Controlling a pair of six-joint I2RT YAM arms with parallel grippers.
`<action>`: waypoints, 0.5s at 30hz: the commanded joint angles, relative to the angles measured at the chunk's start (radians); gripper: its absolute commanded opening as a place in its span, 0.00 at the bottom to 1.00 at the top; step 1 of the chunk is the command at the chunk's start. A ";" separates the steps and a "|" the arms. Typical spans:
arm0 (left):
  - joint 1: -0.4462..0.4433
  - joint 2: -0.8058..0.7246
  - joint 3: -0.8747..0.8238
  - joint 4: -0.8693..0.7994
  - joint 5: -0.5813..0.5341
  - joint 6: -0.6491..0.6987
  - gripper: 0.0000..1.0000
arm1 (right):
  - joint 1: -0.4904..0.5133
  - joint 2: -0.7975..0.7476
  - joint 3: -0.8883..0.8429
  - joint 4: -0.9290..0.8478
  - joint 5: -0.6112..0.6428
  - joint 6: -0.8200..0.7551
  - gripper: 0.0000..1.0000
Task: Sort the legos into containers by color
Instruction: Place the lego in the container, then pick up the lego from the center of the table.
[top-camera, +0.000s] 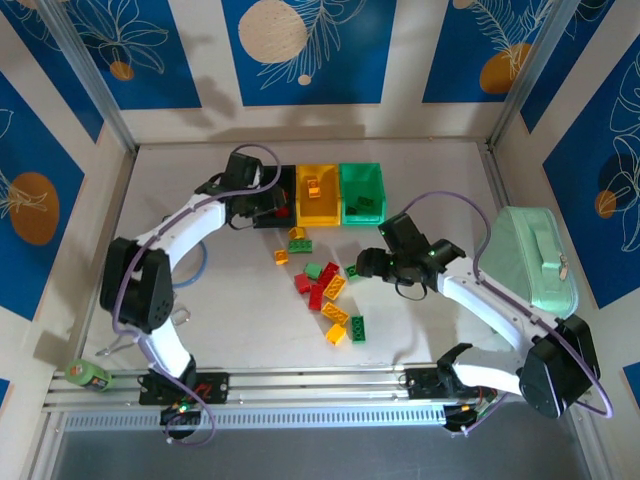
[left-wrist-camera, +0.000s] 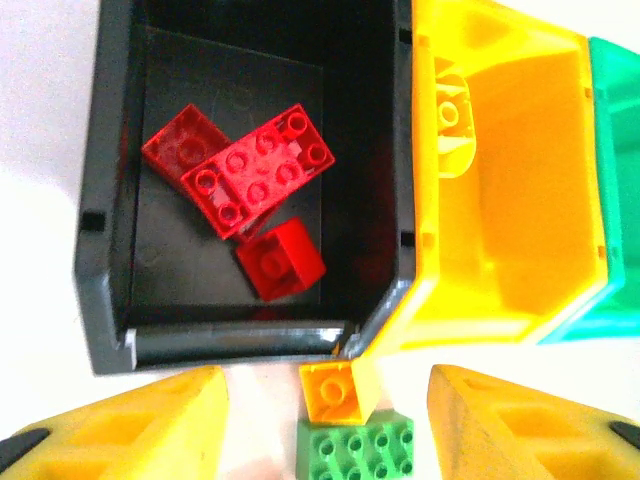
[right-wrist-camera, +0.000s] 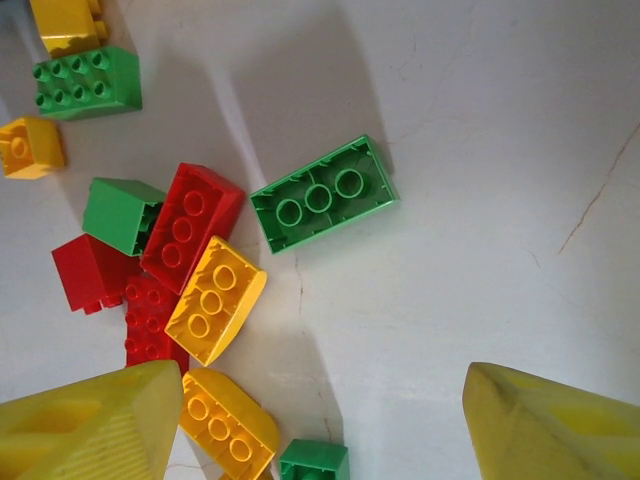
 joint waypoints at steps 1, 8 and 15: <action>0.008 -0.095 -0.084 0.061 0.003 0.019 0.55 | 0.020 0.018 0.035 0.002 -0.032 -0.025 0.75; 0.007 -0.231 -0.251 0.069 0.001 0.036 0.56 | 0.075 0.093 0.102 -0.010 -0.020 -0.053 0.75; 0.005 -0.354 -0.415 0.084 -0.009 0.047 0.56 | 0.145 0.201 0.198 -0.021 -0.012 -0.100 0.75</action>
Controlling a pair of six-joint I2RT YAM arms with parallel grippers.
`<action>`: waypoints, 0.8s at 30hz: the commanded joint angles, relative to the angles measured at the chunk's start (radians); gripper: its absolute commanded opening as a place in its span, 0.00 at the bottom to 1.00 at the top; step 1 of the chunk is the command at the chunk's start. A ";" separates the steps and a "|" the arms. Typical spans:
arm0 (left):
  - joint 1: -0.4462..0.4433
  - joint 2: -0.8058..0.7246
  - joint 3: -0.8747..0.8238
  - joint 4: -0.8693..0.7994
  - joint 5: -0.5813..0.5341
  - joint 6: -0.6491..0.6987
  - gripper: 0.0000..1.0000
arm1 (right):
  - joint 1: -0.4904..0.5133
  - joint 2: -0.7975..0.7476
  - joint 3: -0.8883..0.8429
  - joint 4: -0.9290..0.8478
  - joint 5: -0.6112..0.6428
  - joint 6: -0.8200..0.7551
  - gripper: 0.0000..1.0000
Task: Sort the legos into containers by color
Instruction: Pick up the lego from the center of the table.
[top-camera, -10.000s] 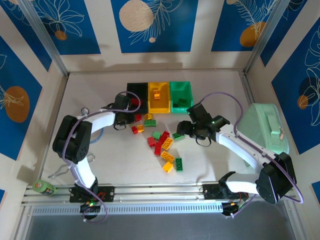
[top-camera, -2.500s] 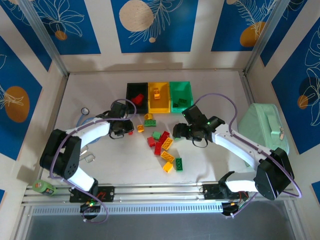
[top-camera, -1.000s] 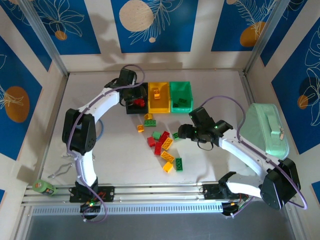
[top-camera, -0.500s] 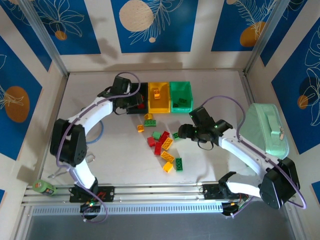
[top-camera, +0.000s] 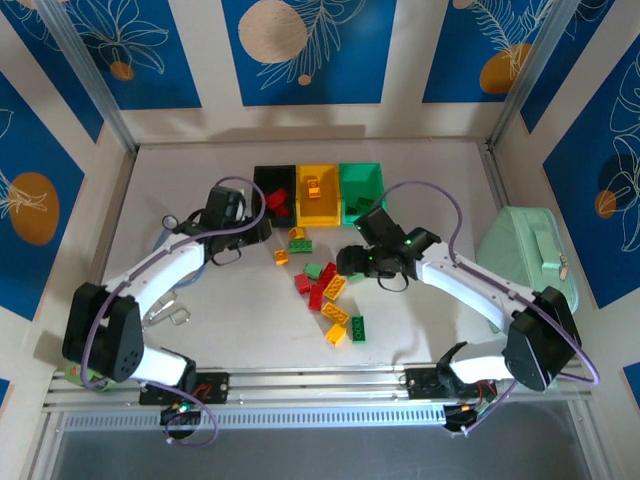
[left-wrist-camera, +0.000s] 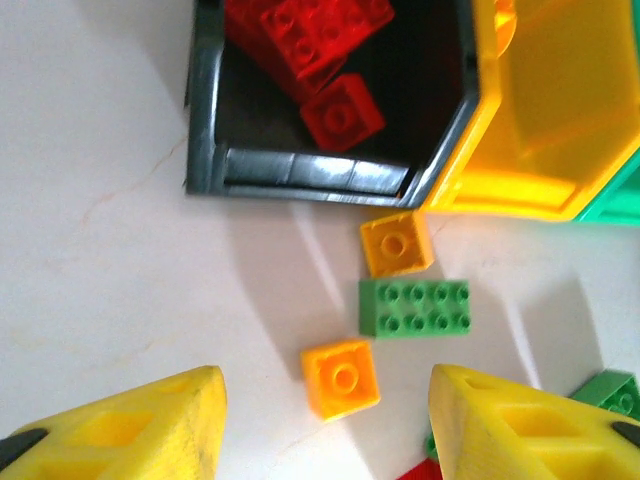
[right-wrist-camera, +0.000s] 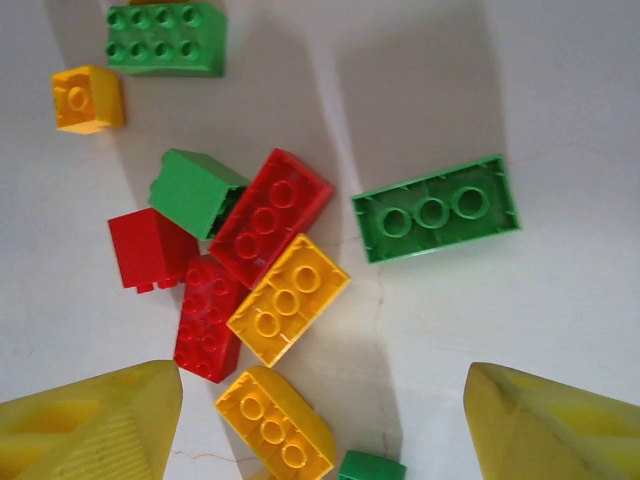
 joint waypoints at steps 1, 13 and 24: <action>0.005 -0.064 -0.059 0.014 -0.013 0.022 0.56 | 0.040 0.057 0.073 -0.025 -0.006 -0.048 0.75; 0.006 -0.278 -0.314 0.059 -0.027 -0.023 0.56 | 0.087 0.398 0.395 -0.095 -0.002 -0.086 0.75; 0.005 -0.423 -0.415 -0.002 -0.060 -0.035 0.57 | 0.082 0.748 0.782 -0.208 0.079 -0.109 0.66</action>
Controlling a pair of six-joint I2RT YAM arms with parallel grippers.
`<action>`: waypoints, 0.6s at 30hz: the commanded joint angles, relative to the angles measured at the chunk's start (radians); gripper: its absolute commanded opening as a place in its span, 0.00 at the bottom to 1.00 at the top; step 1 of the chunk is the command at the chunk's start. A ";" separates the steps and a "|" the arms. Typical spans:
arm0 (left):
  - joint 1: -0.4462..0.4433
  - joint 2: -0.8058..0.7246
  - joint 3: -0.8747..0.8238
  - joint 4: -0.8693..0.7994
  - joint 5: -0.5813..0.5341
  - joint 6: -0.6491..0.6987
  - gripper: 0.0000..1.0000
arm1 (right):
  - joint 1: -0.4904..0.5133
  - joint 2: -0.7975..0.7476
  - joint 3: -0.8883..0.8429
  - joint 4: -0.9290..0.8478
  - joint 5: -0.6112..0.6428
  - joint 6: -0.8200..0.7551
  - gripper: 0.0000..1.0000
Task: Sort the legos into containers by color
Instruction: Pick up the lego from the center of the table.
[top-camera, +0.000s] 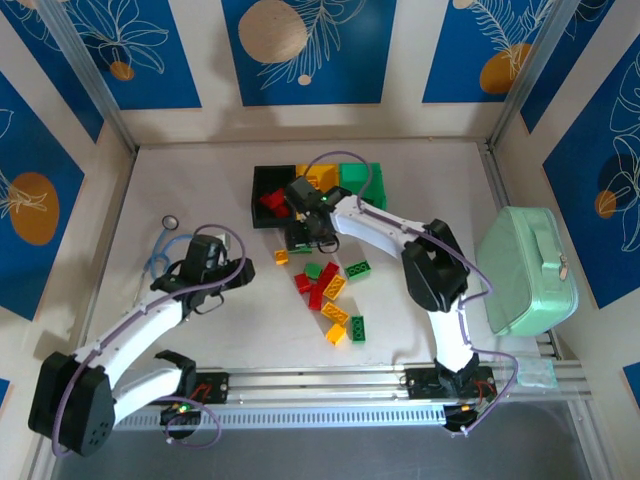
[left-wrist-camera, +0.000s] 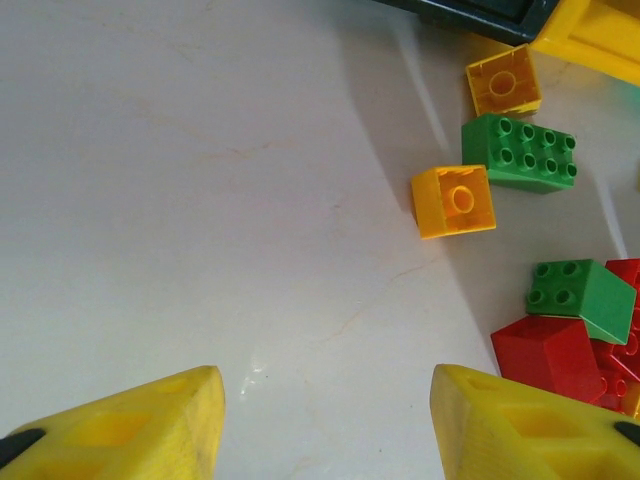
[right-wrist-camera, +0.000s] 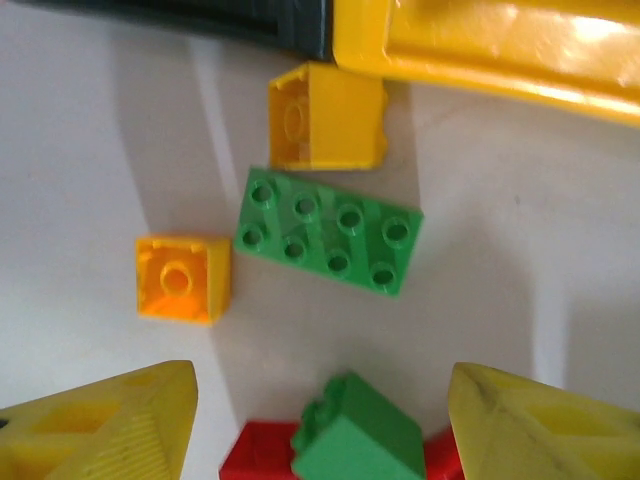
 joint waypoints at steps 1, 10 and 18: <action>0.005 -0.047 -0.023 -0.026 -0.028 -0.008 0.57 | -0.004 0.063 0.102 -0.075 0.023 -0.021 0.65; 0.005 -0.077 -0.044 -0.030 -0.035 -0.015 0.56 | -0.016 0.219 0.275 -0.120 0.054 -0.018 0.59; 0.005 -0.078 -0.046 -0.026 -0.036 -0.019 0.56 | -0.019 0.307 0.357 -0.150 0.102 -0.006 0.57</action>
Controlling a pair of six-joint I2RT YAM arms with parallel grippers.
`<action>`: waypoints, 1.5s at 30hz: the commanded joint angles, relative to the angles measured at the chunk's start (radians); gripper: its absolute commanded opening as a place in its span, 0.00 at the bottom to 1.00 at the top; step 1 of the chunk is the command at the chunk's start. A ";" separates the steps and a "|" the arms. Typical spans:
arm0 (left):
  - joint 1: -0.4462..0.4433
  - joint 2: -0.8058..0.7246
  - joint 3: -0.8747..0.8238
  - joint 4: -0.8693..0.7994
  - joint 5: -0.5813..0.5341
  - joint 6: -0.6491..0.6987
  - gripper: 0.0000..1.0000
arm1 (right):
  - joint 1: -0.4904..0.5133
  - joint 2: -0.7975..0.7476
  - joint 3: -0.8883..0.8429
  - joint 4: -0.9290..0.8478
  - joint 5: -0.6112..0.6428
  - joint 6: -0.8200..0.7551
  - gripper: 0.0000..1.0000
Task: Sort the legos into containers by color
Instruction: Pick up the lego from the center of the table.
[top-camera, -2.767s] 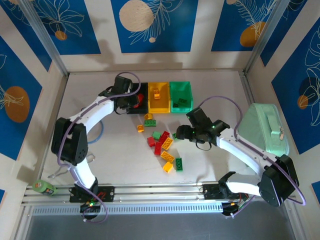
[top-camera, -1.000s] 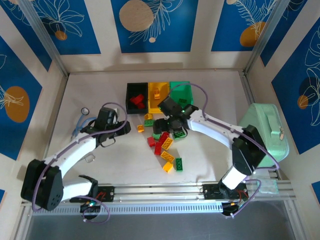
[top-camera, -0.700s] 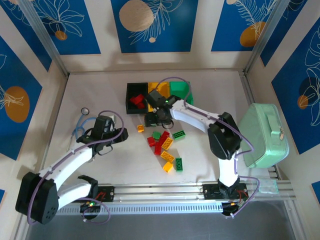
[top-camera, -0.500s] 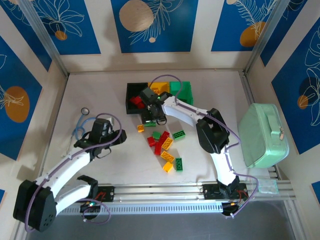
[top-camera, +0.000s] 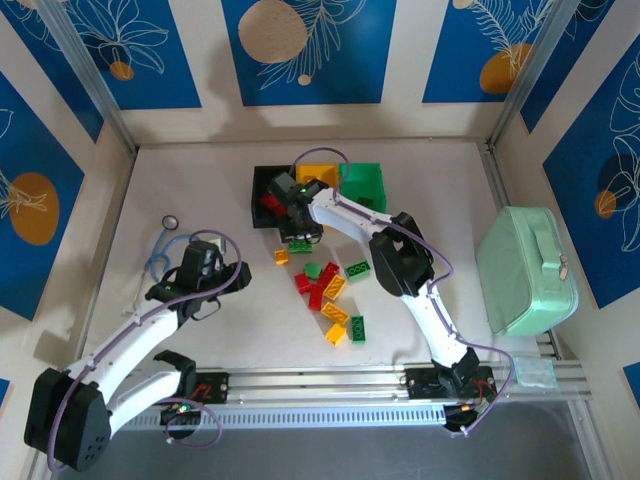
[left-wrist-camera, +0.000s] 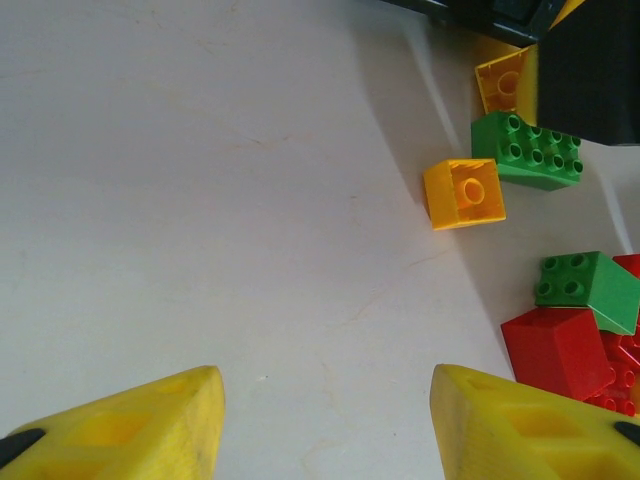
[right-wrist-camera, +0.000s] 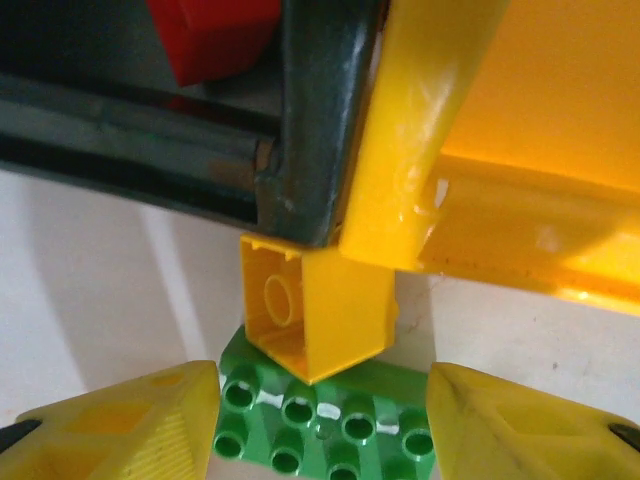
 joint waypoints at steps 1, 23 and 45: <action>0.005 -0.009 -0.011 -0.007 -0.015 -0.016 0.56 | -0.007 0.035 0.049 -0.044 0.028 0.010 0.57; 0.005 -0.003 -0.011 -0.005 -0.020 -0.014 0.55 | 0.012 0.089 0.058 -0.013 0.024 -0.002 0.45; 0.005 0.001 -0.019 0.018 -0.006 -0.018 0.54 | 0.007 -0.215 -0.093 0.023 0.115 -0.040 0.36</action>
